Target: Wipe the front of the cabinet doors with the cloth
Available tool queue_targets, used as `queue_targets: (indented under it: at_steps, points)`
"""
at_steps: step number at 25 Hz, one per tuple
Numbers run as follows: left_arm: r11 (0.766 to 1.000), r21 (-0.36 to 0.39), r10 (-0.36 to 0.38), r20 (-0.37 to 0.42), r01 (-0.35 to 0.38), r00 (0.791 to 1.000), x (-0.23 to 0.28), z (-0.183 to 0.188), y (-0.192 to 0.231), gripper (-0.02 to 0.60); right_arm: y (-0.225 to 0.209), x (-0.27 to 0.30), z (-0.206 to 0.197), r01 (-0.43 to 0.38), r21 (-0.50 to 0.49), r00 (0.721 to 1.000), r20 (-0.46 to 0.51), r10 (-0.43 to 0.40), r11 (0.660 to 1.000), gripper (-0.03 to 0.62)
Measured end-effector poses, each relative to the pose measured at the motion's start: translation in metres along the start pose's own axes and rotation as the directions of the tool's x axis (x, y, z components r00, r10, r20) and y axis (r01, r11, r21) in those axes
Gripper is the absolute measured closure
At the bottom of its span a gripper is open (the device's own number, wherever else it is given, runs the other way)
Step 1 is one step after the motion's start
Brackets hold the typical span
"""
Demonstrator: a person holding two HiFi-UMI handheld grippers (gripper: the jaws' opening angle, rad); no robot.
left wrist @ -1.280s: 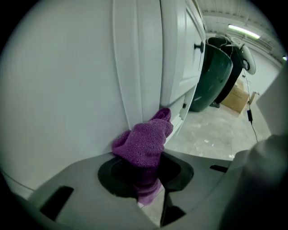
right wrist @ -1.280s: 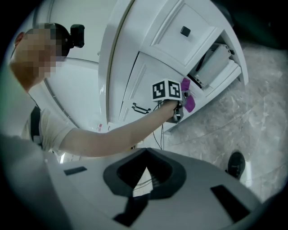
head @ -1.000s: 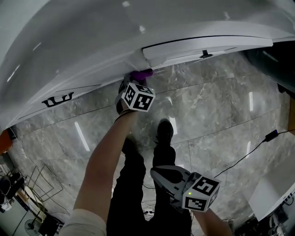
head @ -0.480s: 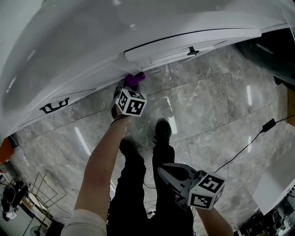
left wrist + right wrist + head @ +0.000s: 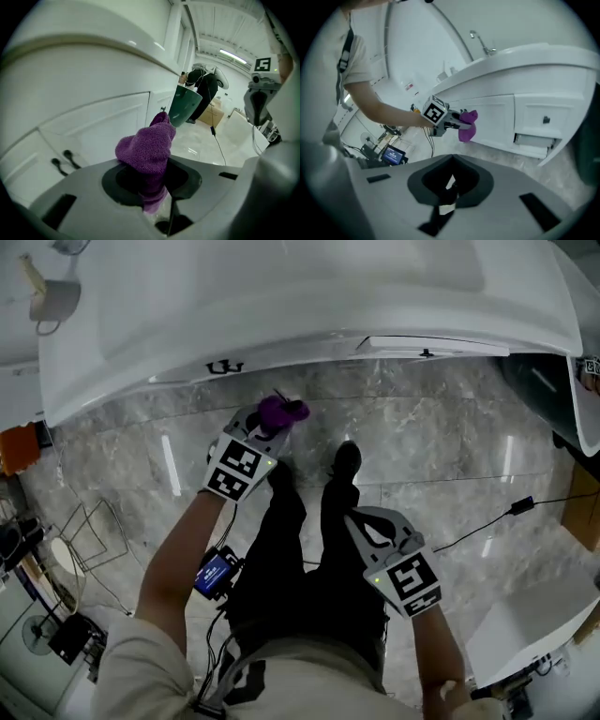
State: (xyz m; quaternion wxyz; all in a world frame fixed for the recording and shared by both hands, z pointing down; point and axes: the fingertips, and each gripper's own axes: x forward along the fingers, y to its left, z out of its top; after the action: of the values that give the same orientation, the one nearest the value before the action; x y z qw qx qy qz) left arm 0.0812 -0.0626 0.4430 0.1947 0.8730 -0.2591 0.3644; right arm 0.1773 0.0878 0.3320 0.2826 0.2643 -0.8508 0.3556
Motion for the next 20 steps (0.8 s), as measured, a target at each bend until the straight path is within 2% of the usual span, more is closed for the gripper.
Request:
queue_targets:
  at_steps: [2, 4, 6, 8, 11, 13, 15, 20]
  points:
    - [0.999, 0.044, 0.029, -0.007, -0.028, 1.000, -0.050, 0.003, 0.001, 0.466, 0.019, -0.011, 0.020, -0.005, -0.054, 1.000, 0.003, 0.005, 0.999, 0.585]
    - [0.995, 0.072, 0.068, -0.018, -0.066, 0.998, -0.100, -0.002, 0.004, 0.466, 0.040, -0.019, 0.040, -0.013, -0.050, 1.000, 0.022, 0.014, 0.999, 0.585]
    - [0.994, 0.025, 0.107, -0.004, -0.107, 0.994, -0.145, -0.004, 0.008, 0.466, 0.057, -0.025, 0.058, -0.033, -0.034, 0.999, 0.034, 0.035, 0.999, 0.585]
    - [0.985, -0.069, 0.161, 0.025, -0.159, 0.987, -0.187, -0.006, 0.012, 0.466, 0.076, -0.027, 0.078, -0.084, -0.020, 0.996, 0.039, 0.085, 0.996, 0.585]
    - [0.955, -0.192, 0.243, 0.066, -0.227, 0.968, -0.240, -0.014, 0.013, 0.465, 0.108, -0.022, 0.103, -0.168, -0.034, 0.985, 0.028, 0.169, 0.985, 0.585]
    - [0.937, -0.245, 0.276, 0.089, -0.248, 0.957, -0.267, -0.023, 0.006, 0.465, 0.130, -0.018, 0.112, -0.201, -0.056, 0.979, 0.007, 0.201, 0.978, 0.585]
    - [0.927, -0.270, 0.298, 0.109, -0.260, 0.948, -0.289, -0.030, -0.001, 0.465, 0.150, -0.016, 0.119, -0.218, -0.080, 0.976, -0.010, 0.218, 0.973, 0.585]
    - [0.915, -0.241, 0.359, 0.121, -0.324, 0.925, -0.328, -0.053, -0.009, 0.465, 0.188, -0.008, 0.127, -0.241, -0.122, 0.970, -0.048, 0.237, 0.963, 0.585]
